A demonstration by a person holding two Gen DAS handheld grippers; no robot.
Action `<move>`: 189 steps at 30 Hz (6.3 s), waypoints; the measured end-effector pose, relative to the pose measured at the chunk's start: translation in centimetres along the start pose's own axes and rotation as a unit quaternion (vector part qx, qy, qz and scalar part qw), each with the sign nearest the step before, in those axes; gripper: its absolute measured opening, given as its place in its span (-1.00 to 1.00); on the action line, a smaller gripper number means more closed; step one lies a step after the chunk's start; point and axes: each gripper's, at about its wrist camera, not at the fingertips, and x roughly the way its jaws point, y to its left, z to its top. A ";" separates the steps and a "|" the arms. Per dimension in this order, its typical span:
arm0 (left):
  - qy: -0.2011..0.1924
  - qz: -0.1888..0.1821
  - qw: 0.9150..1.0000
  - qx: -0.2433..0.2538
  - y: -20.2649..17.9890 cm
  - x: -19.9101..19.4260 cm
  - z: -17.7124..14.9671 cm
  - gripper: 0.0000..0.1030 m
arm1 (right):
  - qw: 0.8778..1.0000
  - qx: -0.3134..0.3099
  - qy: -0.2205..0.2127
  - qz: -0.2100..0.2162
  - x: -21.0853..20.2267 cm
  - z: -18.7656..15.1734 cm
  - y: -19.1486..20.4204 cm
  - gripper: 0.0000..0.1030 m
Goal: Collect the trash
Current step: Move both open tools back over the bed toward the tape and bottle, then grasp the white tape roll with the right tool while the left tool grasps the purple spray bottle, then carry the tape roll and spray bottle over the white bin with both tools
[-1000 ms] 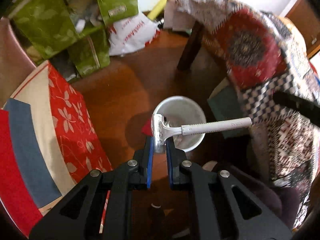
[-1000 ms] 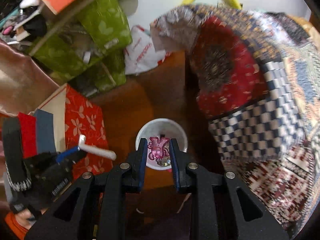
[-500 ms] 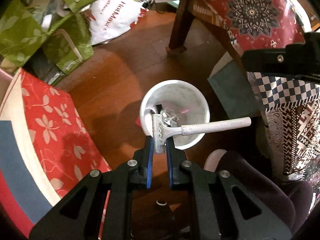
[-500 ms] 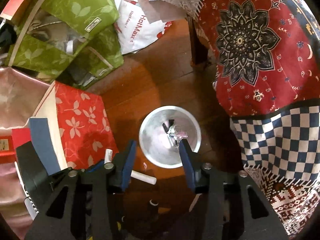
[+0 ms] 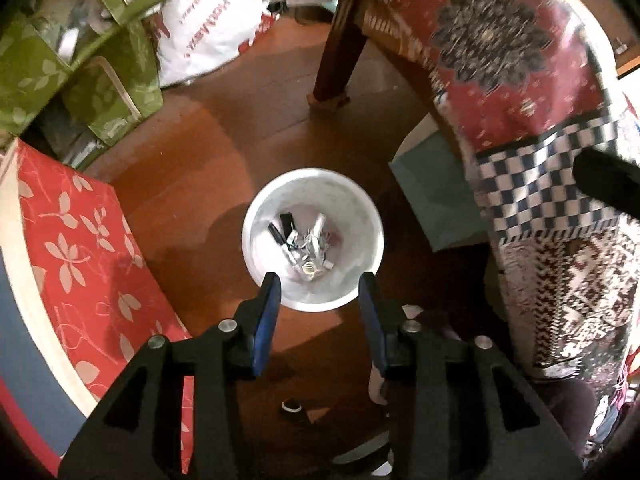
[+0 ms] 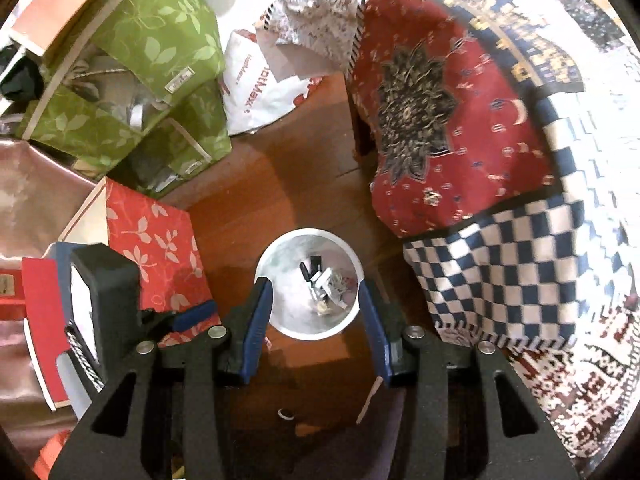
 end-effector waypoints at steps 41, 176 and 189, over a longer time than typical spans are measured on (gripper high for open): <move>-0.243 -0.133 0.927 0.254 -29.6 -24.0 -5.2 -0.23 | 0.926 0.165 -0.301 -0.159 -31.7 -17.6 -14.4 -0.20; -0.240 -0.025 0.959 0.145 -8.8 -25.0 -5.8 -0.52 | 0.969 0.002 -0.244 -0.035 -20.9 -9.3 1.4 -0.34; -0.133 -0.007 0.989 0.060 0.0 -13.3 -3.1 -0.52 | 0.992 -0.038 -0.115 -0.020 -8.4 -4.6 5.5 -0.34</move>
